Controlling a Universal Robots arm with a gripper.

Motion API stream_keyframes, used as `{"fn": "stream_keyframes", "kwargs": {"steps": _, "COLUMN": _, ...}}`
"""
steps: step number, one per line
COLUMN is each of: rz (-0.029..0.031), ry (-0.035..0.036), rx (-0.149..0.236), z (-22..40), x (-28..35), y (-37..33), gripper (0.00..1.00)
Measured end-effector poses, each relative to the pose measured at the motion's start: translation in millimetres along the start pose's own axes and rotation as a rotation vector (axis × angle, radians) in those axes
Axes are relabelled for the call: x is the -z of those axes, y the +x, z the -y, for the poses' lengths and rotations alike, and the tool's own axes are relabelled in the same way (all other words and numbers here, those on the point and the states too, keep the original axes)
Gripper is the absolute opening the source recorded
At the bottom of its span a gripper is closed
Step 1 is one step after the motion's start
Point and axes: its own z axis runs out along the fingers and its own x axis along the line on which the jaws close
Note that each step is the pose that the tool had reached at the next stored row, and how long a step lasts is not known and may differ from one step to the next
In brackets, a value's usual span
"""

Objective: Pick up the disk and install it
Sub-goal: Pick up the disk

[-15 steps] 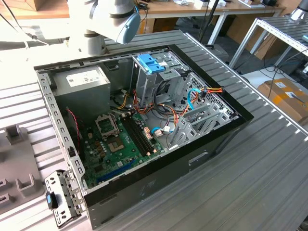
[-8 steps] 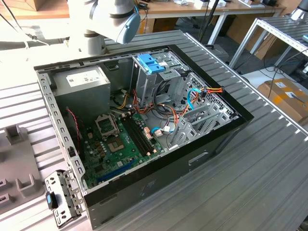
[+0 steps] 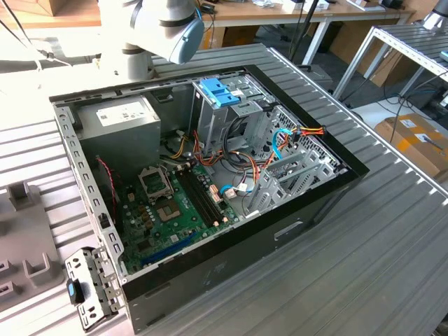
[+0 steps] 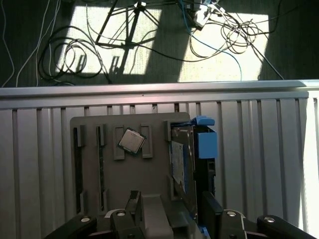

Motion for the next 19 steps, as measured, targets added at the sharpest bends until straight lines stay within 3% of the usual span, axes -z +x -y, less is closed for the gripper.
{"fn": "stream_keyframes", "kwargs": {"steps": 11, "rz": 0.0001, "ry": 0.0002, "rx": 0.0, "z": -0.1, "x": -2.4, "y": -0.2, "gripper": 0.6}}
{"fn": "stream_keyframes", "kwargs": {"steps": 19, "rz": 0.0, "ry": 0.0, "rx": 0.0, "z": -0.3, "x": -3.3, "y": -4.8, "gripper": 0.6}}
